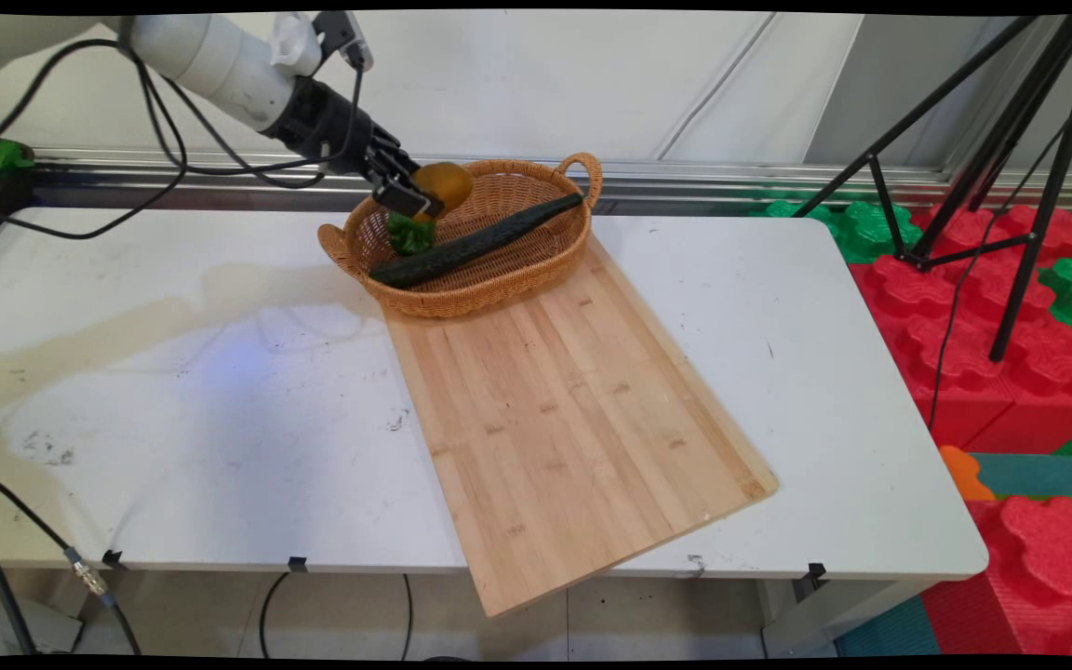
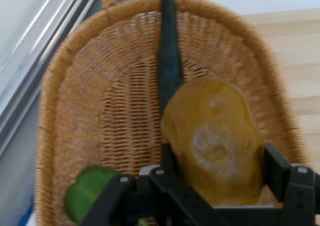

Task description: Place the picked object in the vegetable basket

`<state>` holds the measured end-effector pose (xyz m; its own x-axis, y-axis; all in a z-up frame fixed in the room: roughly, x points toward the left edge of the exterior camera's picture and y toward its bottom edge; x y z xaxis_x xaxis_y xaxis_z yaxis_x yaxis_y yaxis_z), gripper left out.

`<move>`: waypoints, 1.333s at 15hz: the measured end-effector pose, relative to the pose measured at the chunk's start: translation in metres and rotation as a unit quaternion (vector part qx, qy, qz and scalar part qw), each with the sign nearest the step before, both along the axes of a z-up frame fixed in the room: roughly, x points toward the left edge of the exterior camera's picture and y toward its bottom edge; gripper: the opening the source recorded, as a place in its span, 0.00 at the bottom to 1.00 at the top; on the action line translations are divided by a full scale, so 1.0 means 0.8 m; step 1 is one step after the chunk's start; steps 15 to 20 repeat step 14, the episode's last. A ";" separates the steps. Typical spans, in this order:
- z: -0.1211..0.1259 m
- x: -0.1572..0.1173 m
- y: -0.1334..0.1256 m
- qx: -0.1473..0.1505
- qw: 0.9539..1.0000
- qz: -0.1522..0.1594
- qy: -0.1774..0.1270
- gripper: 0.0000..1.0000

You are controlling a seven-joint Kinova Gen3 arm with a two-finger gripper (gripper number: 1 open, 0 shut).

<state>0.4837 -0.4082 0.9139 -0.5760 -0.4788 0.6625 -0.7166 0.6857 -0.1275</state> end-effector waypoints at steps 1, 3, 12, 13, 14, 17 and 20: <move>-0.006 0.004 -0.011 -0.001 1.000 0.002 -0.004 0.00; -0.015 0.008 -0.028 -0.003 1.000 0.003 -0.009 0.00; -0.060 0.016 -0.095 -0.007 1.000 0.005 -0.022 0.00; -0.063 0.016 -0.099 -0.008 1.000 0.003 -0.022 1.00; -0.064 0.015 -0.102 -0.009 1.000 0.002 -0.021 1.00; -0.064 0.015 -0.102 -0.009 1.000 0.002 -0.021 1.00; -0.064 0.015 -0.102 -0.009 1.000 0.002 -0.021 1.00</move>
